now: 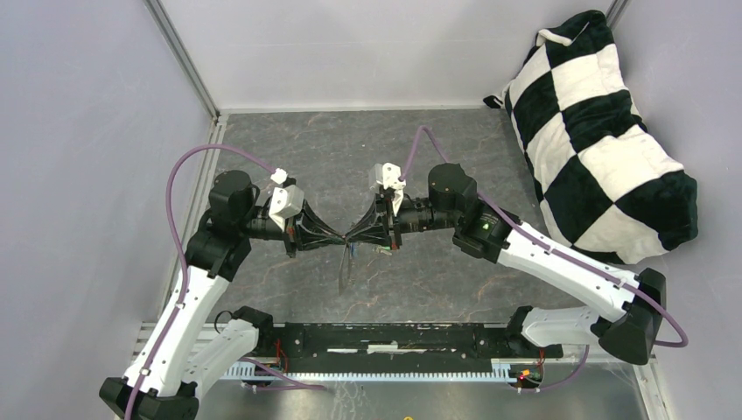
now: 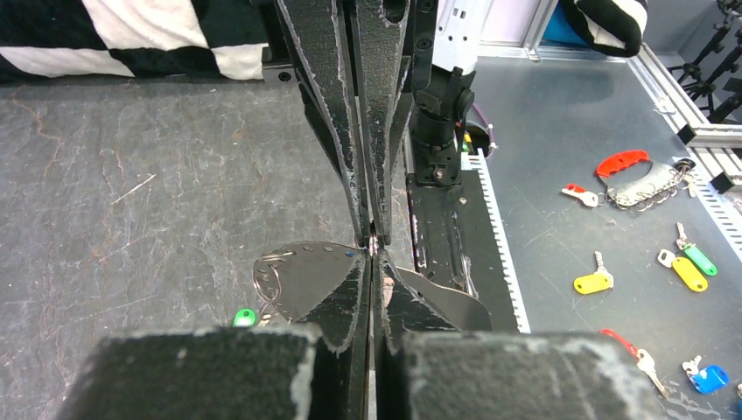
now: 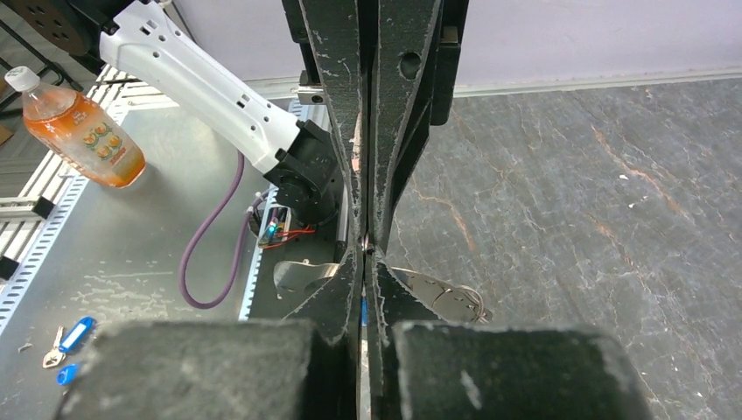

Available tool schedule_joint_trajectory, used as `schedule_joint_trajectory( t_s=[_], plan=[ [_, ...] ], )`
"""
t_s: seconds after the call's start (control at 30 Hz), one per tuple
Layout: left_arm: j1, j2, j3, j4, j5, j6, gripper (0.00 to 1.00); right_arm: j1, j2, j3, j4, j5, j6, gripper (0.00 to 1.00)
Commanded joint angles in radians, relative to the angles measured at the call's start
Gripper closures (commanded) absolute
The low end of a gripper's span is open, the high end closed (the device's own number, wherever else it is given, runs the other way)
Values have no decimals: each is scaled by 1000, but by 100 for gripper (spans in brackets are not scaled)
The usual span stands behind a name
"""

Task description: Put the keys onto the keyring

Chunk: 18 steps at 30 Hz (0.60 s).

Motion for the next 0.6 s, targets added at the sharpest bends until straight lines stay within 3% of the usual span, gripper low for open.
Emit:
schedule_joint_trajectory(
  t_s=[0.0,0.23,0.37,0.57],
  plan=[
    [-3,-18,32,-2,19,53,98,-10,-35,6,-7,45,-17,100],
    [-2,0,34,-144,-42,193,63,-9,33,121,-240,74,-80,100],
    [-3,10,39,-193,-65,261,58,-9,50,155,-343,116,-124,100],
    [-3,60,64,-393,-103,476,55,-11,96,224,-473,152,-174,100]
  ],
)
